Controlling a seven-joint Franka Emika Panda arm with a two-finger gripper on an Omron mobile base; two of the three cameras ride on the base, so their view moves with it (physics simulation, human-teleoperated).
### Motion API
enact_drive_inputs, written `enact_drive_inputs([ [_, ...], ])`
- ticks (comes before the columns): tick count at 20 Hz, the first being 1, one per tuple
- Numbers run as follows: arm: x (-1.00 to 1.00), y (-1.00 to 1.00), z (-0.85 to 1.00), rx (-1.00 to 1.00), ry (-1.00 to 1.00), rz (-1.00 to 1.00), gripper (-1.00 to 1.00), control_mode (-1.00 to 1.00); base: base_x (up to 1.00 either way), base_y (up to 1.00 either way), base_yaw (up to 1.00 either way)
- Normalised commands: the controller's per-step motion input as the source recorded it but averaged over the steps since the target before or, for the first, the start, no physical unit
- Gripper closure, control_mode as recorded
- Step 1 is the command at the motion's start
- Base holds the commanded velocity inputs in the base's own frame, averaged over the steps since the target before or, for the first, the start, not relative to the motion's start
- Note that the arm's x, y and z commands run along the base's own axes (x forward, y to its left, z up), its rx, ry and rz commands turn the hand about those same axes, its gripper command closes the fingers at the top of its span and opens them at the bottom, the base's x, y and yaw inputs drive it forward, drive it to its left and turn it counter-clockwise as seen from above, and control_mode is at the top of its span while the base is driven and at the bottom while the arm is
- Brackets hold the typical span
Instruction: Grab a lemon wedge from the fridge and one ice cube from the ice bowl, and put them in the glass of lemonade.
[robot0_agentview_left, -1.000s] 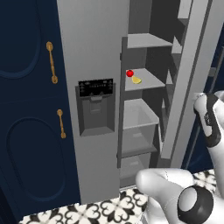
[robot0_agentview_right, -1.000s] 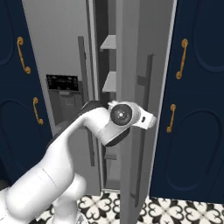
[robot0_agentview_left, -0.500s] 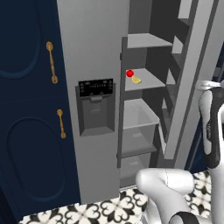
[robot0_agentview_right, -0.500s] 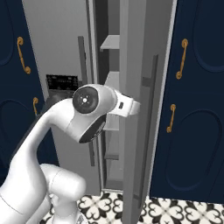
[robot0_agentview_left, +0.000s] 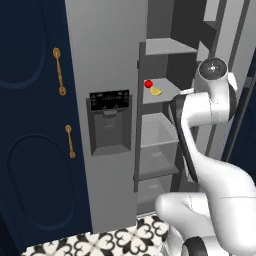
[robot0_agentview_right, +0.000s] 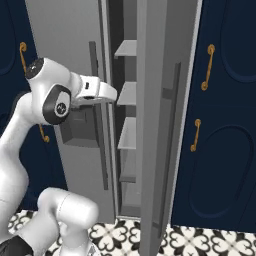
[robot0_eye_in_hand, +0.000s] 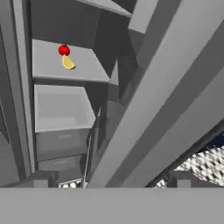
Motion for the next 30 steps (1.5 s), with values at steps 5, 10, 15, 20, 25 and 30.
enact_drive_inputs([
  [5,0.59,0.3,-0.07,-0.31,0.38,0.0,-1.0,-1.0,0.0,0.0,0.0],
  [10,1.0,-0.44,-0.37,-0.09,0.12,0.0,-1.0,-1.0,0.0,0.0,0.0],
  [15,0.74,-0.56,-0.13,-0.04,0.16,0.0,-1.0,-1.0,0.0,0.0,0.0],
  [20,0.1,-0.63,0.0,-0.01,0.07,0.0,-1.0,-1.0,0.0,0.0,0.0],
  [25,-0.09,-0.67,0.0,0.0,0.0,0.0,-1.0,-1.0,0.0,0.0,0.0],
  [30,-0.26,-0.66,0.0,-0.01,-0.04,0.0,-1.0,-1.0,0.0,0.0,0.0],
])
